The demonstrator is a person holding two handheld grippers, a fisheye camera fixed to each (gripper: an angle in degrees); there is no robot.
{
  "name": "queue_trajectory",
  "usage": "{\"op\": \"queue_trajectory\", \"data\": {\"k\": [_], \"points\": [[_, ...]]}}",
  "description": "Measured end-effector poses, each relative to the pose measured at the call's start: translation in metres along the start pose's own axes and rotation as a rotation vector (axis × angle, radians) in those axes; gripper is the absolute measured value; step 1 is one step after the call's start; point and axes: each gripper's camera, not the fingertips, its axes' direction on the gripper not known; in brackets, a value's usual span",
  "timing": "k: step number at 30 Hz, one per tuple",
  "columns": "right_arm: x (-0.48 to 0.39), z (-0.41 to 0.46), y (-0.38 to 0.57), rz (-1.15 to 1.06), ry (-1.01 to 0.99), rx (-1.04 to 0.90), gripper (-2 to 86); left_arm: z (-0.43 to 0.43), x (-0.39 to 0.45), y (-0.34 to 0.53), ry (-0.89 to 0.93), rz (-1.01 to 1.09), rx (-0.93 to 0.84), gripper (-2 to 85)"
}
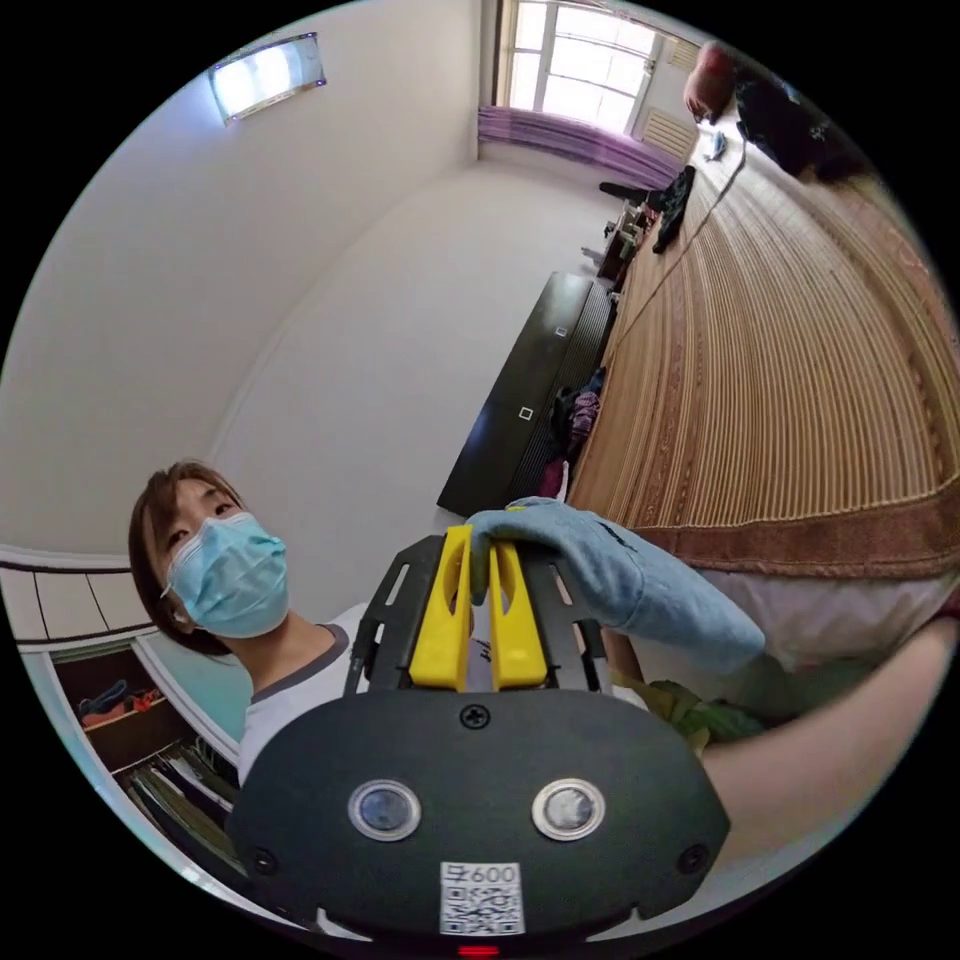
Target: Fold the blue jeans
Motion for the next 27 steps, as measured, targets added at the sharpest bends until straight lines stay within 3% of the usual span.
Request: {"op": "queue_trajectory", "data": {"k": [6,8,13,18,22,27], "points": [[-0.059,-0.029,-0.017,-0.077,0.078,0.118,-0.8,0.020,0.009,-0.078,-0.106,0.038,0.141,3.9],[-0.082,-0.057,-0.045,-0.084,0.131,0.157,-0.8,0.038,0.003,-0.115,-0.148,0.024,0.300,3.1],[-0.126,-0.122,-0.143,-0.077,0.279,0.239,-0.8,0.095,-0.052,-0.238,-0.013,0.030,0.462,0.8],[-0.189,-0.181,-0.235,-0.183,0.489,0.216,-0.8,0.120,-0.078,-0.370,-0.237,-0.009,0.512,0.1],[-0.210,-0.217,-0.267,-0.254,0.685,0.210,-0.8,0.125,-0.027,-0.464,-0.408,-0.041,0.508,-0.1],[-0.108,-0.251,-0.259,0.057,0.869,0.142,-0.8,0.162,0.157,-0.546,-0.422,0.153,0.471,-0.1]]}}
